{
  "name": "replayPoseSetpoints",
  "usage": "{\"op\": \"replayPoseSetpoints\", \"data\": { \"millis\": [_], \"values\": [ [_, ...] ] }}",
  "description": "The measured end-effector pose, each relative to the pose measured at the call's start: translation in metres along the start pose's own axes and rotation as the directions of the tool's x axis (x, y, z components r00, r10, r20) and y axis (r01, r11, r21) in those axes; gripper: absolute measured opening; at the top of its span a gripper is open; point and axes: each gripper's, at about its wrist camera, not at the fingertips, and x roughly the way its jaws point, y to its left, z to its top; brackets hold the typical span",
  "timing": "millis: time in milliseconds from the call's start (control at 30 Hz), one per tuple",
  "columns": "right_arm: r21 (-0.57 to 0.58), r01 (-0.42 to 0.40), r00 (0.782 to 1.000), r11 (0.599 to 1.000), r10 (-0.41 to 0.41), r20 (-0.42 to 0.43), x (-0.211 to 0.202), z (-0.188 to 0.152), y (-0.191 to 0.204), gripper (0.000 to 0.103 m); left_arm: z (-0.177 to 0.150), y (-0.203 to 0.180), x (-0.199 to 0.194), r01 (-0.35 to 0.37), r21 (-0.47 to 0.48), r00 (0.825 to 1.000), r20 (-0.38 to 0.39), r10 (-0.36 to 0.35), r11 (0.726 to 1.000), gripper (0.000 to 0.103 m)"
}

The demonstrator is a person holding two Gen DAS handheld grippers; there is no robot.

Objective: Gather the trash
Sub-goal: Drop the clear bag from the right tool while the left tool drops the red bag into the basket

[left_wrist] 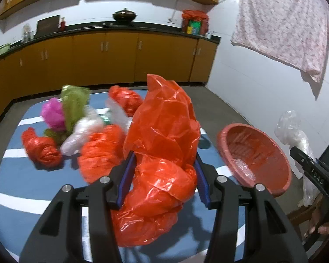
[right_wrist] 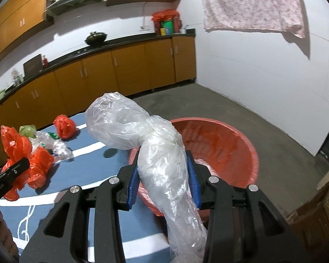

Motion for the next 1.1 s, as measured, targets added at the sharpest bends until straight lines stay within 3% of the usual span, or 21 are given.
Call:
{"op": "replayPoseSetpoints", "data": {
  "millis": [267, 633, 1100],
  "values": [
    [0.061, 0.055, 0.998, 0.997, -0.055, -0.001, -0.002, -0.001, -0.026, 0.039, 0.007, -0.052, 0.026, 0.089, 0.062, 0.996, -0.026, -0.088, 0.994, 0.05],
    [0.148, 0.095, 0.995, 0.984, -0.097, 0.006, 0.015, 0.009, -0.052, 0.039, 0.021, -0.115, 0.067, 0.208, 0.154, 0.978, -0.056, -0.202, 0.966, 0.05],
    [0.214, 0.098, 0.995, 0.972, -0.1, 0.0, 0.045, 0.019, -0.064, 0.039, 0.032, -0.15, 0.121, 0.299, 0.194, 0.953, -0.113, -0.281, 0.934, 0.05]
  ]
}}
